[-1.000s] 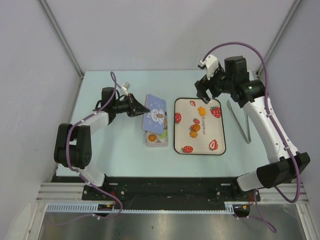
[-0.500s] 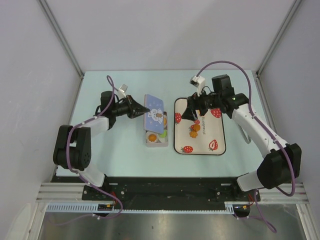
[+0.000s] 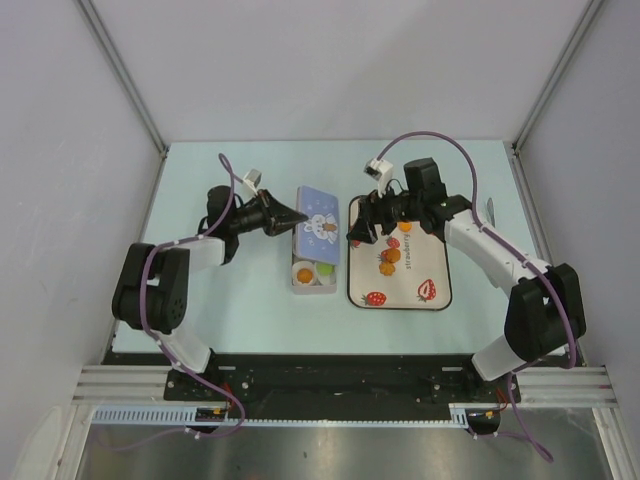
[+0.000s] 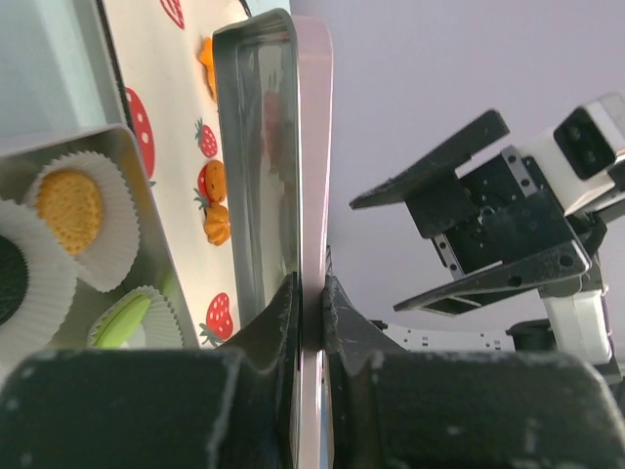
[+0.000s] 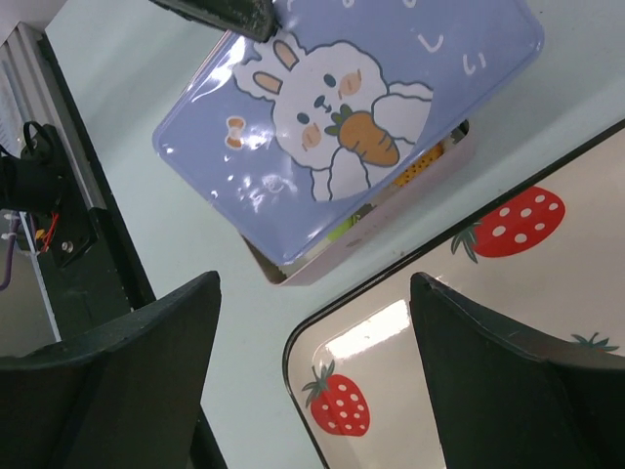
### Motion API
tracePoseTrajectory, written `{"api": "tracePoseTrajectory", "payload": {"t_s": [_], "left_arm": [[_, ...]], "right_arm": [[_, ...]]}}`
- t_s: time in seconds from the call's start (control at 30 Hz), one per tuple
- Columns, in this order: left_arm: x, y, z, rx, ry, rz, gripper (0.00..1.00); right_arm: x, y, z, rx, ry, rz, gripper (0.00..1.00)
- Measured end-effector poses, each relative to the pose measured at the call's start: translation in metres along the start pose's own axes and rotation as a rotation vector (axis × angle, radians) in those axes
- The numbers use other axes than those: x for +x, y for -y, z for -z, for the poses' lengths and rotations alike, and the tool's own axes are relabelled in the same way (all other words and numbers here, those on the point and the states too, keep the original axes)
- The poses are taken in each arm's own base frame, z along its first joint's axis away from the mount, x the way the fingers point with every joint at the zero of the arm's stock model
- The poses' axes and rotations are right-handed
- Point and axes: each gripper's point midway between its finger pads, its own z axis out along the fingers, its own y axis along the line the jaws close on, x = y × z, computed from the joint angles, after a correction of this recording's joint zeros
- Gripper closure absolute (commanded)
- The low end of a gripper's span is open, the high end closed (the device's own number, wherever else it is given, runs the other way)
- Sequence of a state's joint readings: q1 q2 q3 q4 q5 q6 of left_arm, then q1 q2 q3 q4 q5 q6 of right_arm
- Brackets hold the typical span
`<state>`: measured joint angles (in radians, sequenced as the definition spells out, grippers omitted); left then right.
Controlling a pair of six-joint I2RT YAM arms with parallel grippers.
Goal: Pack the cookies
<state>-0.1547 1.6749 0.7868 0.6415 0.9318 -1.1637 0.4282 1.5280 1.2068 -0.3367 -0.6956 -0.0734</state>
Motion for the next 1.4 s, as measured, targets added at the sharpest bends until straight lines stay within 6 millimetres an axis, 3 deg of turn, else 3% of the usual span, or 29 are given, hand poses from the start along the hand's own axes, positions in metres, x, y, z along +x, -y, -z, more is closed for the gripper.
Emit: {"api": "tracePoseTrajectory", "payload": {"t_s": [0.37,0.7,1.2,1.4], "left_arm": [[0.014,-0.001,-0.01,0.009,-0.034,0.007,1.0],[0.028,-0.025,-0.011,-0.05,-0.053,0.031,1.0],[0.037,-0.048,-0.007,-0.128,-0.048,0.038,1.0],[0.037,-0.047,-0.006,-0.135,-0.043,0.016,1.0]], "right_arm": [[0.005,0.014,-0.012,0.034,0.018,-0.014,0.19],[0.031,0.03,-0.038,0.023,-0.03,-0.076,0.19],[0.045,0.022,-0.063,-0.051,-0.055,-0.106,0.19],[0.055,0.023,-0.073,-0.067,-0.078,-0.125,0.2]]}}
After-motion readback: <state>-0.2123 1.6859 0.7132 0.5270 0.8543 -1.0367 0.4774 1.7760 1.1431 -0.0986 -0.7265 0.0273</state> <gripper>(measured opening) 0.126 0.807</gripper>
